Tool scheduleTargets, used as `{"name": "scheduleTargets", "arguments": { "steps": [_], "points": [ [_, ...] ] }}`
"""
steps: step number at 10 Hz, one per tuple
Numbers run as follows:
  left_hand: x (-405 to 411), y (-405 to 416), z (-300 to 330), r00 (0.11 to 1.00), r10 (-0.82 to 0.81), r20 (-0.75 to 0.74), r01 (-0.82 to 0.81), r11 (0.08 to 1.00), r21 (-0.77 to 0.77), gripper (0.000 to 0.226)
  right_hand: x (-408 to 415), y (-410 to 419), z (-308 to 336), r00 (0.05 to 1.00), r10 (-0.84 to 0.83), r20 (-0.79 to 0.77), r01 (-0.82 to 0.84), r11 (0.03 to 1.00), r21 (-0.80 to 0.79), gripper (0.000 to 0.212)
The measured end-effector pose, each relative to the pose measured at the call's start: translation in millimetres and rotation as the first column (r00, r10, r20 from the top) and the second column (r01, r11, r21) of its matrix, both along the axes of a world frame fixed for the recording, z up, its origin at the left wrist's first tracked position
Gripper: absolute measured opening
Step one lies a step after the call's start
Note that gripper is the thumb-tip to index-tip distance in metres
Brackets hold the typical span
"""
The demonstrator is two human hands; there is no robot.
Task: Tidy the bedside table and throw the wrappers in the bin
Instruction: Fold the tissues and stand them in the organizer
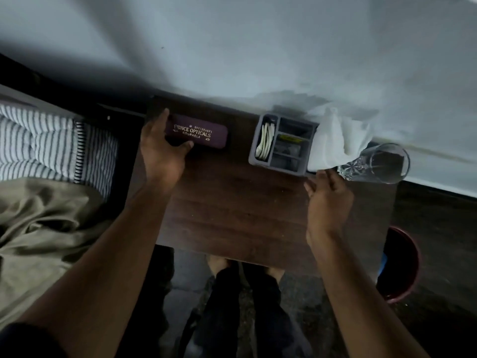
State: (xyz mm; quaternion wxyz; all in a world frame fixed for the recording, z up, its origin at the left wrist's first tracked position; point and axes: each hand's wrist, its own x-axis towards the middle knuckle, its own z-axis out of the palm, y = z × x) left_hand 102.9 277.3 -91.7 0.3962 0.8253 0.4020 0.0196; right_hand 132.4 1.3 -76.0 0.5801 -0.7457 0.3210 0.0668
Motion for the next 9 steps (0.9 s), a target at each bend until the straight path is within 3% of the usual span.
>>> {"name": "scheduleTargets", "arguments": {
  "steps": [2, 3, 4, 5, 6, 7, 9],
  "points": [
    [2.0, -0.6, -1.6, 0.998, 0.059, 0.015, -0.059, 0.998, -0.001, 0.083, -4.5, -2.5, -11.1, 0.997, 0.067, 0.032, -0.064, 0.994, -0.088, 0.025],
    [2.7, -1.9, 1.8, 0.998, 0.055, -0.004, -0.055, 0.998, 0.011, 0.082, -1.0, -2.3, -13.4, 0.999, 0.037, 0.024, -0.036, 0.998, -0.051, 0.026],
    [2.1, -10.2, 12.0, 0.992, 0.049, -0.120, -0.036, 0.993, 0.108, 0.084, 3.9, -4.9, -8.6, 0.999, 0.011, 0.031, -0.013, 0.999, 0.052, 0.023],
    [0.1, -35.3, 25.2, 0.997, -0.061, 0.056, 0.051, 0.984, 0.171, 0.068, 7.0, -6.6, -0.2, 0.999, 0.037, 0.024, -0.040, 0.993, 0.111, 0.035],
    [6.1, -76.9, 39.9, 0.988, -0.019, 0.156, 0.070, 0.942, -0.329, 0.056, 9.2, -4.5, 2.7, 0.998, 0.061, -0.026, -0.056, 0.986, 0.158, 0.045],
    [9.5, -112.3, 51.2, 0.995, 0.035, 0.097, 0.029, 0.810, -0.586, 0.044, 7.8, -0.9, 5.6, 0.992, 0.117, -0.047, -0.109, 0.984, 0.141, 0.049],
    [8.9, -123.3, 55.8, 0.985, 0.115, 0.126, -0.015, 0.795, -0.606, 0.049, 4.4, -2.8, 11.4, 0.984, 0.179, 0.007, -0.178, 0.973, 0.149, 0.056]
  ]
}}
